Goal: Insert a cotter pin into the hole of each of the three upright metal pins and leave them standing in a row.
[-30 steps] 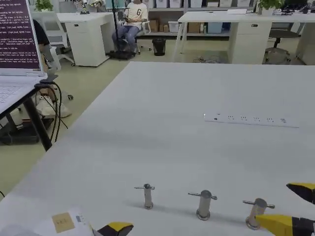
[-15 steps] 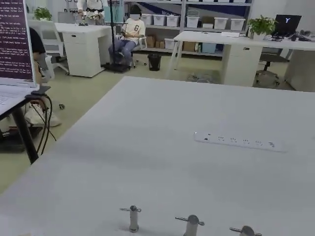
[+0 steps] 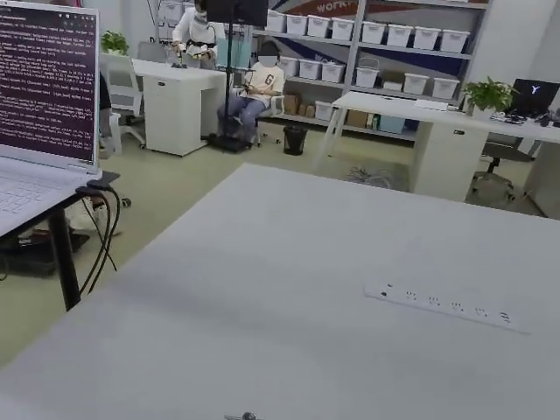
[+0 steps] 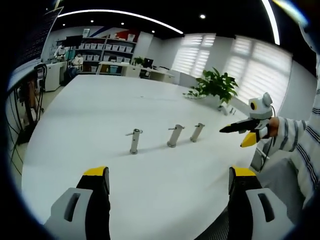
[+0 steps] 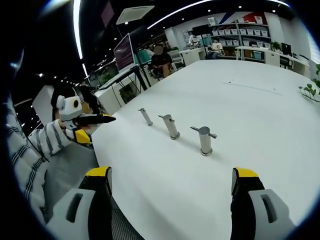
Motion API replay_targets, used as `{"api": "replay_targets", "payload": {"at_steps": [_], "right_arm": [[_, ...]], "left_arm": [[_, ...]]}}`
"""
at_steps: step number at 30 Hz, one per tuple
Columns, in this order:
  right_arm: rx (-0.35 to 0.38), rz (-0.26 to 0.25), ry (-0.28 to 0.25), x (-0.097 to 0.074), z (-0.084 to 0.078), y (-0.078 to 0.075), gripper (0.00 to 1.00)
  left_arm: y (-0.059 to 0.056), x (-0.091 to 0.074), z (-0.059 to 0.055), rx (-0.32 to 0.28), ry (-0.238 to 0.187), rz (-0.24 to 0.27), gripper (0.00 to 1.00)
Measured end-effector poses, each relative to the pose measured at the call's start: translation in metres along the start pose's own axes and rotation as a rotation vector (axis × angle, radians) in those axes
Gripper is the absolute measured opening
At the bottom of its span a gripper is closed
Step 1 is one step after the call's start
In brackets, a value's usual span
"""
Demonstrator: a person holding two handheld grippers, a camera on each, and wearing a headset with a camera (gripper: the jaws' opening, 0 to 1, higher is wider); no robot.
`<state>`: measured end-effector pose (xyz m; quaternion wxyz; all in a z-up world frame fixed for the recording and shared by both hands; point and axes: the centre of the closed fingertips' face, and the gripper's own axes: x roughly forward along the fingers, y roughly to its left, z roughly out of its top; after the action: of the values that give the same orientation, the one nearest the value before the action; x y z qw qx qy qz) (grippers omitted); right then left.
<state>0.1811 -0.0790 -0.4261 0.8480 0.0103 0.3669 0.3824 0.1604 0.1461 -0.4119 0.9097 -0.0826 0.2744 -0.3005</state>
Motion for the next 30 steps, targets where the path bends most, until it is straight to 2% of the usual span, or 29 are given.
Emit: {"api": "replay_targets", "payload": {"at_steps": [3,5,8,10,13,20,30], "right_arm": [[0.009,-0.006,0.02,-0.003,-0.008,0.006,0.98],[0.017,-0.011,0.054,-0.004,-0.017,0.008,0.98],[0.01,-0.042,0.094,-0.005,-0.029,0.008,0.98],[0.025,-0.047,0.103,-0.006,-0.033,0.01,0.98],[0.048,-0.064,0.094,-0.006,-0.032,0.013,0.98],[0.082,-0.109,0.061,-0.009,-0.027,0.011,0.98],[0.098,-0.128,0.066,-0.01,-0.03,0.015,0.98]], "left_arm": [[0.007,-0.005,-0.002,-0.015,-0.007,0.024,0.99],[0.012,-0.008,-0.005,-0.031,-0.009,0.038,0.99],[0.016,-0.011,-0.013,-0.042,0.011,0.052,0.99],[0.019,-0.012,-0.019,-0.048,0.031,0.063,0.99],[0.025,-0.016,-0.028,-0.057,0.051,0.078,0.99],[0.032,-0.022,-0.034,-0.086,0.064,0.086,0.99],[0.034,-0.025,-0.031,-0.099,0.076,0.083,0.99]]}}
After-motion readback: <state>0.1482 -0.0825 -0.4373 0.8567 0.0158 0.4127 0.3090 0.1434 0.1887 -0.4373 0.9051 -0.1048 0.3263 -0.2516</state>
